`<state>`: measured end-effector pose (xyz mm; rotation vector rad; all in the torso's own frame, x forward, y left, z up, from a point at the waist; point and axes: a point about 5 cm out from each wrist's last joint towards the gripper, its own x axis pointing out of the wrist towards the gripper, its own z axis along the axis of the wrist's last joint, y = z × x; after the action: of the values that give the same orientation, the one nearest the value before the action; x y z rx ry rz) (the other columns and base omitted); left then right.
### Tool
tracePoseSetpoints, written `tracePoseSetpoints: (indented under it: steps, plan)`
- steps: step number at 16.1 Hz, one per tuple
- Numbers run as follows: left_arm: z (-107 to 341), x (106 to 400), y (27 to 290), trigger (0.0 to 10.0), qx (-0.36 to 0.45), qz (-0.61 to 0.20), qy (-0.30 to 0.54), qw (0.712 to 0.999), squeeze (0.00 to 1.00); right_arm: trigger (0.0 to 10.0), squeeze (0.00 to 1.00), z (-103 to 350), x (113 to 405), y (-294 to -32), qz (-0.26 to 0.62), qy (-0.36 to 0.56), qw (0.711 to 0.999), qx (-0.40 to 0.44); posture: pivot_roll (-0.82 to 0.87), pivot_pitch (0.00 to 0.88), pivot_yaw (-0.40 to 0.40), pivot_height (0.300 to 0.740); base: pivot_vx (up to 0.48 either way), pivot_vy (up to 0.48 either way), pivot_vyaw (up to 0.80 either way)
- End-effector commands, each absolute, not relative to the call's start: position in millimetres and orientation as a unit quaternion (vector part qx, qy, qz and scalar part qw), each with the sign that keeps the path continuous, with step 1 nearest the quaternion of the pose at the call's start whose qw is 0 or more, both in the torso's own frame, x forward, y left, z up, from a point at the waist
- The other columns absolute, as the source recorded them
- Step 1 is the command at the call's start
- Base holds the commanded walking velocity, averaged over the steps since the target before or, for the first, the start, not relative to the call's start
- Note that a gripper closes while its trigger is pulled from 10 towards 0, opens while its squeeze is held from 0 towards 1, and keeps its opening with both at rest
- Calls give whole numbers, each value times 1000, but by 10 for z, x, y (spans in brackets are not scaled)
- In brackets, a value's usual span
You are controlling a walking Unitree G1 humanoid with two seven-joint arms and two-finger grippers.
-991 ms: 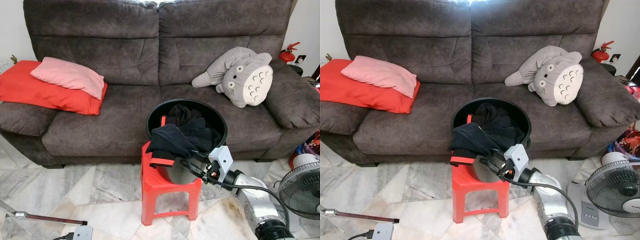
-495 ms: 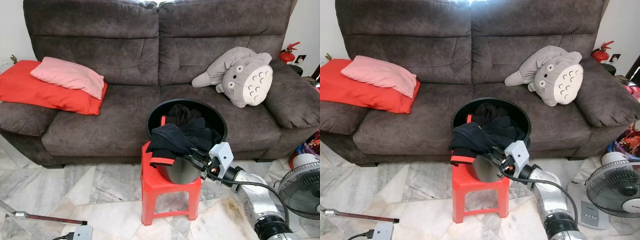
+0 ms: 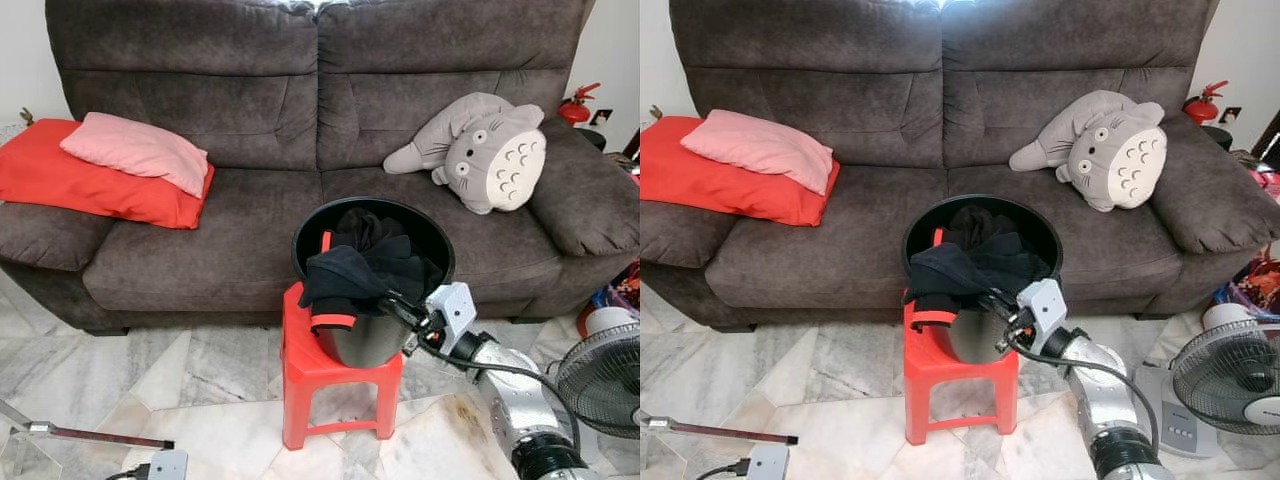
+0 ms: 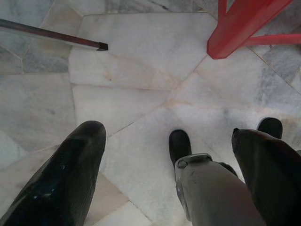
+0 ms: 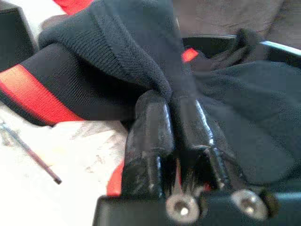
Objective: Hang hanger
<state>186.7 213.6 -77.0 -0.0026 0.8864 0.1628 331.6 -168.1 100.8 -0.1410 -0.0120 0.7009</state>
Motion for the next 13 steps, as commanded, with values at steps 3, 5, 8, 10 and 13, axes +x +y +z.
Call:
tracePoseSetpoints:
  steps: [3,5,8,10,13]
  plan:
    - [-799,1817,2132,10000,0,76,441,894,0,0,0,1320,3349,-1773,274,-100,955,-56,-130,133,16,740,0,0,0]
    - [-799,1822,2121,10000,2,74,441,894,0,0,0,1522,3295,-1752,248,-156,954,-60,-134,133,16,740,0,0,0]
    - [-796,1835,2102,10000,2,71,440,895,0,0,0,1768,3208,-1653,266,-202,940,-67,-146,129,13,740,0,0,0]
    - [-794,1843,2090,10000,2,70,439,896,0,0,0,1853,3179,-1638,268,-209,937,-76,-147,129,12,740,0,0,0]
    - [-798,1841,2074,10000,0,69,440,896,0,0,0,1844,3144,-1878,177,-184,962,-97,-151,135,4,740,0,0,0]
